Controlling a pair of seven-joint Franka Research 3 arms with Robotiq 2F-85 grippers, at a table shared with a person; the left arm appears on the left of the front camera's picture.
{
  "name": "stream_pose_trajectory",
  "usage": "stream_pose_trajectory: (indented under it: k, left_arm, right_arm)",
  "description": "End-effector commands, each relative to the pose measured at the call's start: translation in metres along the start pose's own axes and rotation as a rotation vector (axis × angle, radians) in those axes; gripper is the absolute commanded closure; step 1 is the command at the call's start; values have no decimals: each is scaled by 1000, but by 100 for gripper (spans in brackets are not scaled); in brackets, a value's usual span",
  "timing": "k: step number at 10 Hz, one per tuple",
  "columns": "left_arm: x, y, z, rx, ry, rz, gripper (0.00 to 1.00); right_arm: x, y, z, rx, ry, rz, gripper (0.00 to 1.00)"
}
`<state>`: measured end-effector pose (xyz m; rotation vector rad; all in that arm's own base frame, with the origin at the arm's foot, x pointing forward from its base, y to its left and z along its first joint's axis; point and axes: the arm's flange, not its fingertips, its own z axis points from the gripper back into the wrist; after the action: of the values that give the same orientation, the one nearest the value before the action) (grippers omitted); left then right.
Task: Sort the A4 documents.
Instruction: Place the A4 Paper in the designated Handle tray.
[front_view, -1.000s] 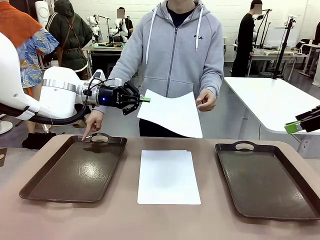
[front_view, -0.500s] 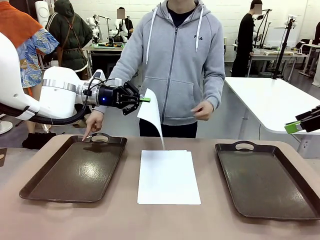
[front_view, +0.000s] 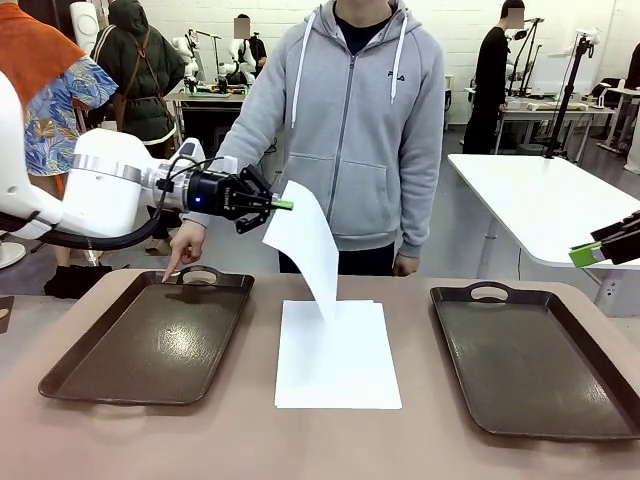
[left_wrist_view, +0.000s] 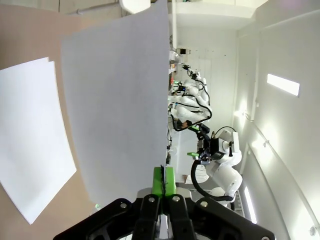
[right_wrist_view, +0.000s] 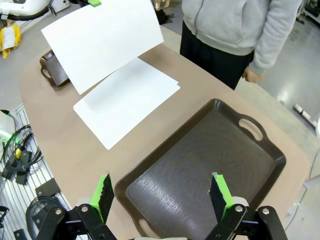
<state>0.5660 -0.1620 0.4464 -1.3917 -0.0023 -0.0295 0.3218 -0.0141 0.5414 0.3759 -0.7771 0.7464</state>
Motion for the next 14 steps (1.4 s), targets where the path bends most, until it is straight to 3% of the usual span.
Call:
stream_pose_trajectory:
  k: [1, 2, 5, 8, 12, 14]
  left_arm:
    - [-27, 0, 25, 46, -6, -30, 99]
    - [-34, 3, 38, 62, -16, -24, 99]
    - [-41, 18, 85, 110, 76, -33, 99]
    - [-20, 43, 111, 152, 220, -108, 99]
    - [7, 74, 136, 140, 201, -138, 99]
    - [7, 84, 137, 203, 206, -95, 99]
  right_arm:
    - [-1, -1, -2, 11, -5, -3, 0]
    - [-1, -1, -2, 11, -5, -3, 0]
    - [-1, -1, -2, 11, -5, -3, 0]
    - [-1, -1, -2, 11, -5, -3, 0]
    - [-1, -1, -2, 11, -5, -3, 0]
    - [-1, -1, -2, 11, -5, -3, 0]
